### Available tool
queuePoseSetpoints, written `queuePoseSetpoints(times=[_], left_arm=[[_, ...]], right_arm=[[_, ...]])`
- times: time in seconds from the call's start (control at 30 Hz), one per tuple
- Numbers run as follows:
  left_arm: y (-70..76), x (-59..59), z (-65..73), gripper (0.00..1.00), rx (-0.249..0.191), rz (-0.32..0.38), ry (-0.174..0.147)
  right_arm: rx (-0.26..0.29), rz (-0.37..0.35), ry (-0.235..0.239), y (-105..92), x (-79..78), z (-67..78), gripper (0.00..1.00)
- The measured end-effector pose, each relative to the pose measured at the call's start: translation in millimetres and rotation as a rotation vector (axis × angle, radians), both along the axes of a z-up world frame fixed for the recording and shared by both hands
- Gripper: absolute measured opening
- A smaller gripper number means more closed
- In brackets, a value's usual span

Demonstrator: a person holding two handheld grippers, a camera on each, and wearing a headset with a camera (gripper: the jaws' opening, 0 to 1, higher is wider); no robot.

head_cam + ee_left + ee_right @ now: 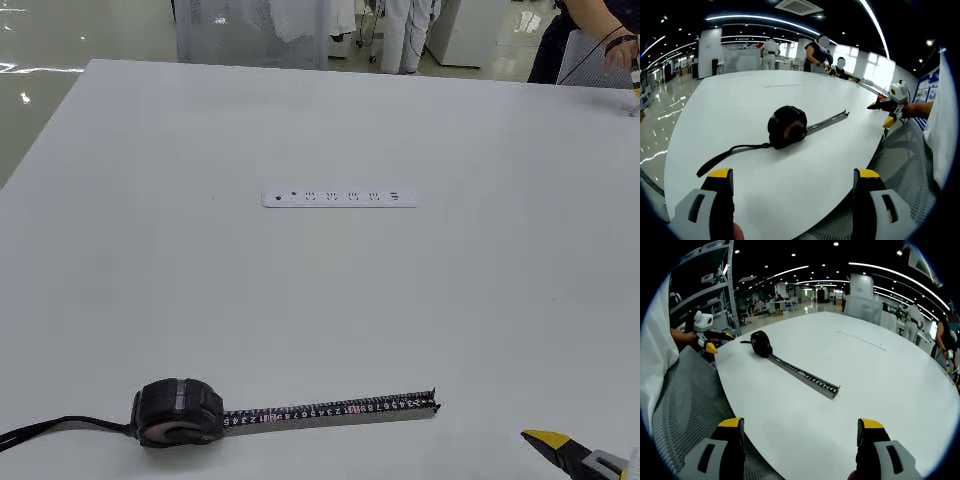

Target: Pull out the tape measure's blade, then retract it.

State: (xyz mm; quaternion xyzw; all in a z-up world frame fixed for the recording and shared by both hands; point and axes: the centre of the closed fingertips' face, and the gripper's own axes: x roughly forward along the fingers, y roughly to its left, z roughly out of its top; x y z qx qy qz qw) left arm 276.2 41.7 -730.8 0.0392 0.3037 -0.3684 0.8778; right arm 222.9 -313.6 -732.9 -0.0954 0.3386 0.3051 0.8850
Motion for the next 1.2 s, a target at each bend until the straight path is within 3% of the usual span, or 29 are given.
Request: queuePoseSetpoints(times=[0.6, 0.77, 1.2], left_arm=[[-2.2, -1.9, 3.3, 0.97, 0.001, -0.002, -0.004], [-3.4, -3.2, 1.5, 0.96, 0.0, -0.003, 0.011], [-10.9, 0.8, 5.4, 0.96, -0.003, -0.008, 0.003]], right_arm=[[0.001, -0.005, 0.001, -2.1, -2.1, -0.2, 0.94], [0.006, -0.003, 0.007, -1.5, -3.0, -1.2, 0.94], [0.016, 0.013, -0.001, 5.5, 1.4, -1.9, 0.94]])
